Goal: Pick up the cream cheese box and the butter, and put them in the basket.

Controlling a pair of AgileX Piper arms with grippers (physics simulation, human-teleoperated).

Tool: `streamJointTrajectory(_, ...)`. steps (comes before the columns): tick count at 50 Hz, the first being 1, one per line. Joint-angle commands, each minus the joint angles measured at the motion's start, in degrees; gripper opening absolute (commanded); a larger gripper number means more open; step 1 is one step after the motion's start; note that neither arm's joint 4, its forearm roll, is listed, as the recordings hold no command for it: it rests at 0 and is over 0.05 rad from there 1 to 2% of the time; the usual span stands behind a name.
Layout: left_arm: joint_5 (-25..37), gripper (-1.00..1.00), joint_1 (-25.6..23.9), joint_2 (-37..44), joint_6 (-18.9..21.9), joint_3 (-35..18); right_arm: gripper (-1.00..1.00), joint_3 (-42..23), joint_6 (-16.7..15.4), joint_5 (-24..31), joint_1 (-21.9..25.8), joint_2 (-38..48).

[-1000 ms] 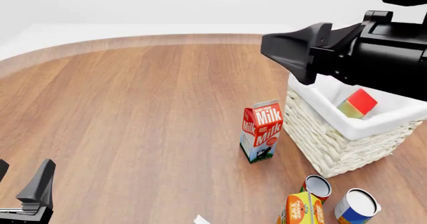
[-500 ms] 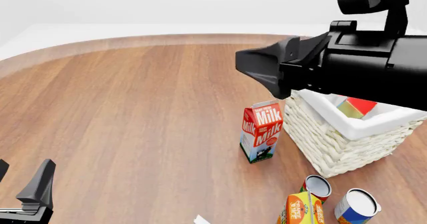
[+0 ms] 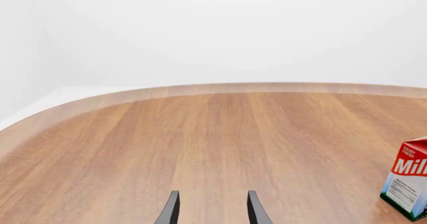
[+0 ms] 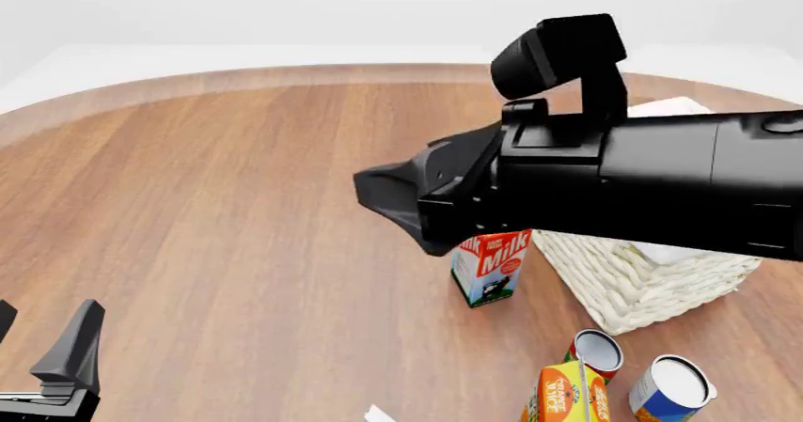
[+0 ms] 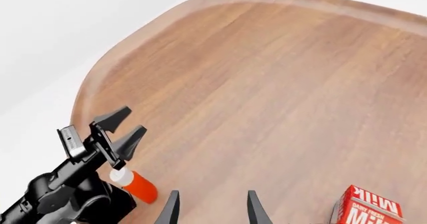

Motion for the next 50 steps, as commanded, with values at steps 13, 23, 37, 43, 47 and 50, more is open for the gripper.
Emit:
streamJointTrajectory(13,0.0,1.0,0.0,0.0,0.0,0.0,1.0,-2.53,0.67,3.4,6.46,6.81)
streamJointTrajectory(23,0.0,1.0,0.0,0.0,0.0,0.0,1.0,-7.66,0.2,9.13,8.3,10.77)
streamJointTrajectory(37,0.0,1.0,0.0,0.0,0.0,0.0,1.0,-7.06,2.04,10.19,10.49,13.69)
streamJointTrajectory(43,0.0,1.0,0.0,0.0,0.0,0.0,1.0,-6.05,2.27,10.51,10.24,13.61)
streamJointTrajectory(47,0.0,1.0,0.0,0.0,0.0,0.0,1.0,-5.62,2.42,10.63,10.05,13.55)
streamJointTrajectory(50,0.0,1.0,0.0,0.0,0.0,0.0,1.0,-5.03,2.51,10.6,9.85,13.41)
